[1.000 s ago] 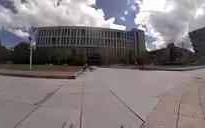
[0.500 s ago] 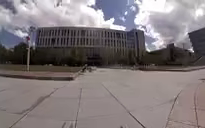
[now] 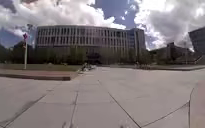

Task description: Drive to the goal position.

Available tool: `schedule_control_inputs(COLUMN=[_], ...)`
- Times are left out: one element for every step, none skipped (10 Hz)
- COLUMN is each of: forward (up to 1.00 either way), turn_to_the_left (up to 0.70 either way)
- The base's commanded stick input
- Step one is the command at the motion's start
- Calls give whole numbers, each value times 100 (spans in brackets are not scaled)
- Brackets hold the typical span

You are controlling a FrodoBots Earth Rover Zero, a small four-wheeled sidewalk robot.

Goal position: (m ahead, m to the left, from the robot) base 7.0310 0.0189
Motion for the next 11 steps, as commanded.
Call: schedule_control_inputs(forward=[70, 70, 70, 70, 70, 70, 70, 70, 70, 70, 70], turn_to_the_left=[0, 0, 0, 0, 0, 0, 0, 0, 4, 9, 11])
